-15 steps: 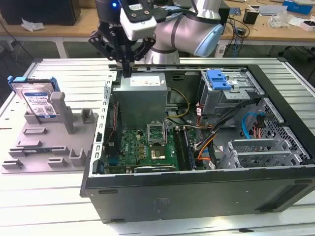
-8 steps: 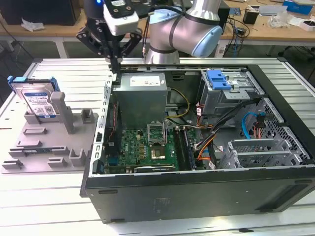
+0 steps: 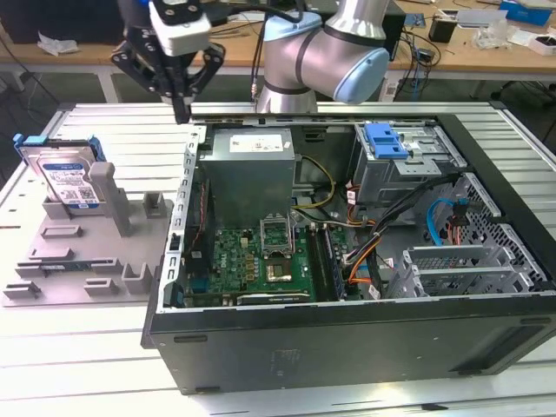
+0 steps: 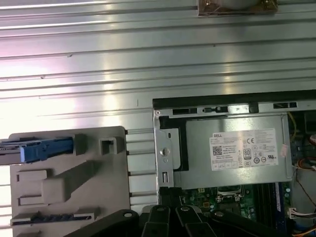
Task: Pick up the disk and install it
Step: 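Reach for the disk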
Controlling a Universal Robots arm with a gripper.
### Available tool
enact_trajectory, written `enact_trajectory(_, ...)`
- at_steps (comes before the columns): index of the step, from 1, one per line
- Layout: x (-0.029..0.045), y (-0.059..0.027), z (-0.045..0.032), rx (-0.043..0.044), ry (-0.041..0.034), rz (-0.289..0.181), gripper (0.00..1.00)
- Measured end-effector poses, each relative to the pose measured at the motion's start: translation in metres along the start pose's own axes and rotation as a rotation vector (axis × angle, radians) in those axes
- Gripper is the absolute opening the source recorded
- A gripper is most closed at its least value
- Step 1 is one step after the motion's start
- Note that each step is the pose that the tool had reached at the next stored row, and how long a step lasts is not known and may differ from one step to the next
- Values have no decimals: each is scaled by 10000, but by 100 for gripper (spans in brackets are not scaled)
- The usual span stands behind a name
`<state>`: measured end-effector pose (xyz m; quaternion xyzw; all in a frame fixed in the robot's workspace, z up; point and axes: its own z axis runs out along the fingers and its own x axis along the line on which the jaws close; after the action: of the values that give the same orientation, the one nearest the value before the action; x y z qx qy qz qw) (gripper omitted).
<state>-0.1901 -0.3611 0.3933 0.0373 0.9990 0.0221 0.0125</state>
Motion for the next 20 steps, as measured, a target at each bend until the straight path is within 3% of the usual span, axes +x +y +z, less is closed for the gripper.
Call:
enact_trajectory(1, 80, 13, -1, -1, -1, 2, 11)
enact_trajectory(13, 601, 85, -10, 0, 0, 1, 11)
enact_trajectory(20, 941, 138, -15, 0, -1, 1, 11)
